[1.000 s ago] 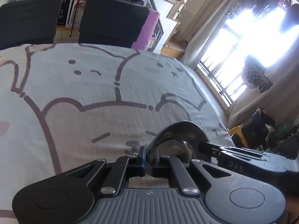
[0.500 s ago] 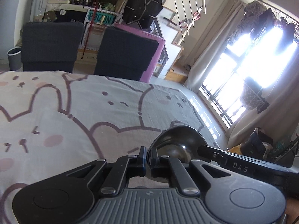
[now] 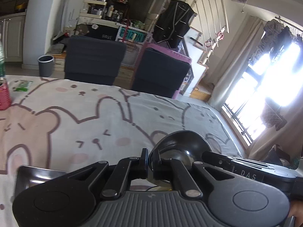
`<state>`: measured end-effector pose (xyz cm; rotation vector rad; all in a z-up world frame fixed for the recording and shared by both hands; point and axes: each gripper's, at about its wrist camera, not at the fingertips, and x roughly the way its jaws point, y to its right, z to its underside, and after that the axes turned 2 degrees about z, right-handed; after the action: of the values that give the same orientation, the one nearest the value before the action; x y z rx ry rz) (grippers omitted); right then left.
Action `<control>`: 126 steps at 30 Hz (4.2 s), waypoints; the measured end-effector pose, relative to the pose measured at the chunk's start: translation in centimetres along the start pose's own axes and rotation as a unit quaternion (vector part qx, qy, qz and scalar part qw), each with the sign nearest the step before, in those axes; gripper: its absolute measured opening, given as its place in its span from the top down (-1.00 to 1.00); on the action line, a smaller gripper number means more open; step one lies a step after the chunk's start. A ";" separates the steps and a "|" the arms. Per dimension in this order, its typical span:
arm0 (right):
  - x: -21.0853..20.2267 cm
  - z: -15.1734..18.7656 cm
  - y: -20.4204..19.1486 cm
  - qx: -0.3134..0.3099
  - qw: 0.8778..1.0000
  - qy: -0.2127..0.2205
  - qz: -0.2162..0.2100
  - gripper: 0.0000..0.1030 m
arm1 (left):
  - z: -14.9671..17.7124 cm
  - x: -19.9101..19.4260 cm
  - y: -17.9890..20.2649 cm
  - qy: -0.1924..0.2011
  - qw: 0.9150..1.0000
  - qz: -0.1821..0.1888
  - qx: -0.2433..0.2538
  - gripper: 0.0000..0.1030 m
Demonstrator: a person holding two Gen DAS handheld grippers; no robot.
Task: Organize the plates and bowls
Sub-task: 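Lift the steel oval bowl with both grippers over the steel square dish, then lower the oval bowl into the square dish and open both grippers, then close both grippers on the rim of the steel square dish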
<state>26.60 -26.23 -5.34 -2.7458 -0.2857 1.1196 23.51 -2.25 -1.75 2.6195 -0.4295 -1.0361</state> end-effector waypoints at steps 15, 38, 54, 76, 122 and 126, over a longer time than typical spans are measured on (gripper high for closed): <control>5.6 2.3 -11.4 -0.030 0.996 -0.053 -0.065 0.84 | 1.3 -5.2 -11.2 -0.009 0.996 -0.075 -0.055 0.92; 13.7 5.4 -17.4 -0.060 0.986 -0.134 -0.078 0.84 | 4.1 -3.6 -18.5 -0.069 0.987 -0.110 -0.091 0.92; 15.7 5.5 -17.9 -0.076 0.984 -0.146 -0.068 0.85 | 5.0 -1.9 -19.1 -0.099 0.985 -0.114 -0.089 0.92; 15.3 5.3 -17.4 -0.059 0.986 -0.133 -0.077 0.70 | 5.0 -2.1 -19.0 -0.105 0.985 -0.115 -0.075 0.90; 15.3 6.3 -16.0 -0.027 0.977 -0.208 -0.047 0.73 | 3.4 0.7 -19.2 -0.140 0.974 -0.179 0.019 0.42; 15.5 6.5 -16.0 -0.021 0.976 -0.210 -0.051 0.78 | 3.7 0.7 -19.5 -0.148 0.973 -0.176 0.019 0.46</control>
<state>31.12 -6.59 -16.81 -2.4680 -0.5007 1.6729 24.67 14.74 -11.97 2.6390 -0.0404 -1.5553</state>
